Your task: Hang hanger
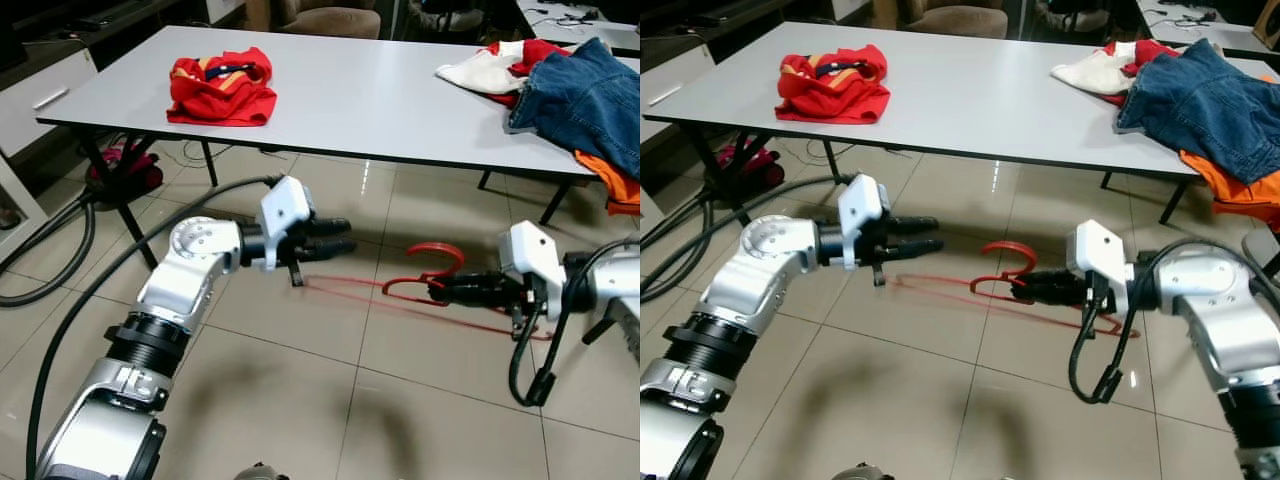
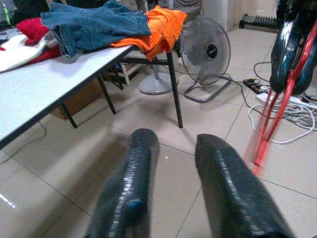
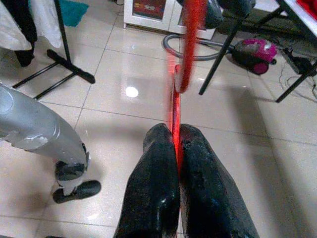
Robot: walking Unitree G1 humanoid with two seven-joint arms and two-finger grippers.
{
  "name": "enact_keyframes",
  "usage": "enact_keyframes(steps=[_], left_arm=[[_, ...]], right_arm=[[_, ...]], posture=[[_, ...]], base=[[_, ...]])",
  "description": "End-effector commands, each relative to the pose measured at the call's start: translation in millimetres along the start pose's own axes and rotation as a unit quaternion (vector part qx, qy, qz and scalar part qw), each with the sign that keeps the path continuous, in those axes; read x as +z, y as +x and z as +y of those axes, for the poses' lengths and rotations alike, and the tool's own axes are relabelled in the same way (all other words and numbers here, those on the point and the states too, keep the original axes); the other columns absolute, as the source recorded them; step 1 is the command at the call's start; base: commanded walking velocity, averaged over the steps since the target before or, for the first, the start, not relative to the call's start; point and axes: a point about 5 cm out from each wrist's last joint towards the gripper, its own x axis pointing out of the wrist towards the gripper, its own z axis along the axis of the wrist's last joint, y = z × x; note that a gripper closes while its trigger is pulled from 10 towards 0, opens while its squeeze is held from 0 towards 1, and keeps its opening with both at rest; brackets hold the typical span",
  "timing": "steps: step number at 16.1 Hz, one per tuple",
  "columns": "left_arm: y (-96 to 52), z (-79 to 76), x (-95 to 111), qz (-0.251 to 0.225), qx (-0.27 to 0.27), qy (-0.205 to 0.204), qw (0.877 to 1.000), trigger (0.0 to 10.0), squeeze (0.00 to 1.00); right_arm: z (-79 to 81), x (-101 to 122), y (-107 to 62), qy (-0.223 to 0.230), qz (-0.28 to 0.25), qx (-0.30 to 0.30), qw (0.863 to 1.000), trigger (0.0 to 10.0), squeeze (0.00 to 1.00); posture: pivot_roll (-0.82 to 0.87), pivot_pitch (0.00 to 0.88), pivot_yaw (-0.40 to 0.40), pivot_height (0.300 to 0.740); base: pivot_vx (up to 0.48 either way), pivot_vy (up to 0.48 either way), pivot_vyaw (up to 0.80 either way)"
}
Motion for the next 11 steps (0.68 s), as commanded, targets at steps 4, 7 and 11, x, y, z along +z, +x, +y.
enact_keyframes(steps=[4, 7, 11], left_arm=[[5.7, -12.1, -8.3, -0.001, -0.033, -0.025, 0.999, 10.0, 0.0], [-2.6, -8.6, -11.8, 0.007, -0.047, -0.026, 0.999, 10.0, 0.0], [-13.7, -2.9, -0.3, -0.021, -0.065, -0.026, 0.997, 10.0, 0.0]], right_arm=[[-2.9, 1.9, 0.9, 0.0, -0.012, -0.016, 1.0, 0.0, 0.0], [-5.5, 3.0, -4.1, 0.001, -0.011, -0.021, 1.0, 0.0, 0.0], [-0.3, 1.0, -1.5, 0.02, -0.026, -0.023, 0.999, 0.0, 0.0]], posture=[[-0.08, 0.008, 0.025, 0.74], [-0.09, 0.008, 0.024, 0.74], [-0.09, 0.008, 0.018, 0.74]], base=[[0.0, 0.0, 0.0], [0.0, 0.0, 0.0], [0.0, 0.0, 0.0]])
